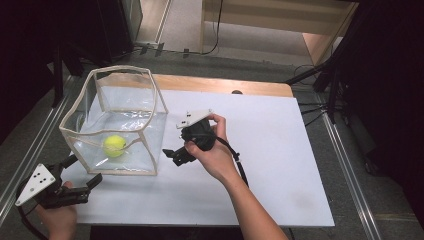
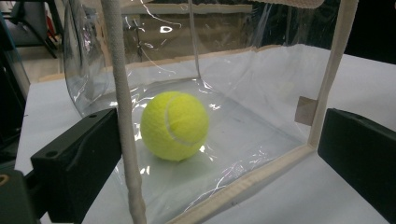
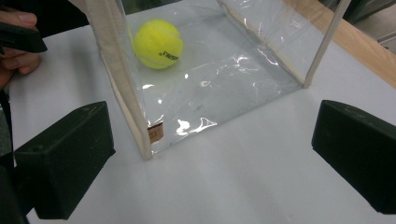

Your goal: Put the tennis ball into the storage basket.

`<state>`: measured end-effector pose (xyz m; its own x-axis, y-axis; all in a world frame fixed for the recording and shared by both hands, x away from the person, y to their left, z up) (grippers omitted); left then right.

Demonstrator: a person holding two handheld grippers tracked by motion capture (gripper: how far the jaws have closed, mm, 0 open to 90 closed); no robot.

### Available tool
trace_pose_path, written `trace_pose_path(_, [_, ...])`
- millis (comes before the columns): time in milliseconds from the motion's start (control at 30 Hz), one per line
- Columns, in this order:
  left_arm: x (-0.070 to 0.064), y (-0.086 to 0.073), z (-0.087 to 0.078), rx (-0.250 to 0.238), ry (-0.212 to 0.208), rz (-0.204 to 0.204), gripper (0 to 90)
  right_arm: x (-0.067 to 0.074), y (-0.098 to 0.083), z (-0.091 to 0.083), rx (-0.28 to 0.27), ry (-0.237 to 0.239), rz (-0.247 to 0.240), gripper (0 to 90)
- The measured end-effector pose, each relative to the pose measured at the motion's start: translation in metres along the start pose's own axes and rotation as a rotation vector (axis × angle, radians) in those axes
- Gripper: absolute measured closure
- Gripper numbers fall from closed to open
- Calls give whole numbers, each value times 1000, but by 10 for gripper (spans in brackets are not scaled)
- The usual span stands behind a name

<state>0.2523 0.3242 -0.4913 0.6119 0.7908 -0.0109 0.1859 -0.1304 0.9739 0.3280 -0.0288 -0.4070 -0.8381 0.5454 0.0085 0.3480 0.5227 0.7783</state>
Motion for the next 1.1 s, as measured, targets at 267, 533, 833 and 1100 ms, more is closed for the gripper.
trace_pose_path(267, [0, 0, 0, 1, 1, 1, 1, -3, -21, 0, -33, -8, 37, 0])
trace_pose_path(533, [0, 0, 0, 0, 1, 1, 1, -5, -42, -3, -84, -21, 56, 0])
trace_pose_path(833, [0, 0, 0, 1, 2, 1, 1, -9, -65, -6, -89, -35, 82, 0])
trace_pose_path(1100, [0, 0, 0, 1, 3, 2, 1, -13, -84, -14, -100, -54, 109, 0])
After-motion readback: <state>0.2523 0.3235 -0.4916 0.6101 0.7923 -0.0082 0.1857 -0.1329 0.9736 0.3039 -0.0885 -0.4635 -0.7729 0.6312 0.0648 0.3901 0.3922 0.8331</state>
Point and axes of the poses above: each handheld gripper's, and its own axes: z roughly forward along the jaws, y roughly out of its top, x roughly to its left, the point moved 3 cm from there along z, roughly forward along the jaws
